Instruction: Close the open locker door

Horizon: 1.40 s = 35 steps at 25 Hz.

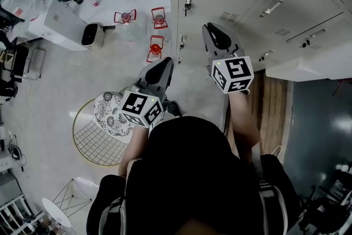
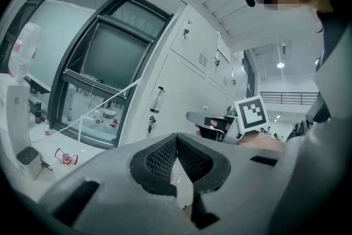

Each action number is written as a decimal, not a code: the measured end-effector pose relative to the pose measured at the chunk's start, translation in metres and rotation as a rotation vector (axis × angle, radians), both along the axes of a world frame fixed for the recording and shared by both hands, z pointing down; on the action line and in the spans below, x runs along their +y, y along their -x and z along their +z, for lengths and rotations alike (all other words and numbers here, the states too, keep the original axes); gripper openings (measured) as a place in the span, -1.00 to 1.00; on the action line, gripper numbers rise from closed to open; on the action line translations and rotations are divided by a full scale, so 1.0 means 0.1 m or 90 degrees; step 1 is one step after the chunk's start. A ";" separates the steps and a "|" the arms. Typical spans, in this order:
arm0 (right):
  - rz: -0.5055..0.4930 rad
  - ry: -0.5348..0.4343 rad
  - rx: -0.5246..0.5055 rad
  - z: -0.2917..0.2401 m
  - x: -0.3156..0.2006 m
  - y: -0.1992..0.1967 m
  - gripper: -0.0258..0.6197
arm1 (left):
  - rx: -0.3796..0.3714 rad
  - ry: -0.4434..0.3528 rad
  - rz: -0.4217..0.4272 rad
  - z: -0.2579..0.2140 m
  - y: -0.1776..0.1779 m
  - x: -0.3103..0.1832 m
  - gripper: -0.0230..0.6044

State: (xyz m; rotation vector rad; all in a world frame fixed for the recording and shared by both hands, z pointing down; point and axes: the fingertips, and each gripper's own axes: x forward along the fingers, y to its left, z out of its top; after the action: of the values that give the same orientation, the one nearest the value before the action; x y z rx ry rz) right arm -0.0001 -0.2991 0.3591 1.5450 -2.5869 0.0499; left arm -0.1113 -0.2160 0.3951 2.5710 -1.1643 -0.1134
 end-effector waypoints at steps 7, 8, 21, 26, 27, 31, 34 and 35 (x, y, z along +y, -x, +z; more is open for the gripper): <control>0.000 0.011 -0.011 0.02 0.57 -0.34 -0.89 | -0.003 0.008 0.025 0.02 -0.41 0.24 -0.87; 0.000 0.014 -0.013 0.04 0.65 -0.38 -0.90 | -0.003 0.010 0.027 0.03 -0.46 0.28 -0.87; 0.018 0.041 -0.026 0.26 1.81 -1.04 -0.91 | -0.017 0.027 0.054 0.19 -1.05 1.07 -0.87; 0.012 0.025 -0.034 0.17 2.27 -1.20 -0.91 | -0.025 0.019 0.061 0.15 -1.20 1.47 -0.87; 0.009 0.021 -0.035 0.15 2.35 -1.21 -0.91 | -0.026 0.017 0.060 0.15 -1.22 1.55 -0.87; -0.007 0.010 -0.046 0.14 2.64 -1.22 -0.91 | -0.033 0.008 0.054 0.13 -1.25 1.82 -0.87; -0.021 0.018 -0.051 0.17 2.81 -1.19 -0.91 | -0.035 0.006 0.047 0.12 -1.23 1.97 -0.87; -0.022 0.022 -0.054 0.18 2.85 -1.19 -0.91 | -0.035 0.005 0.046 0.11 -1.23 2.01 -0.87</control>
State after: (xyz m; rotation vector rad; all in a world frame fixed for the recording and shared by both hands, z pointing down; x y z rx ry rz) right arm 0.1188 -0.0140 0.3769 1.5171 -2.6617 0.1586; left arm 0.0118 -0.0150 0.4066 2.6211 -1.0871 -0.0219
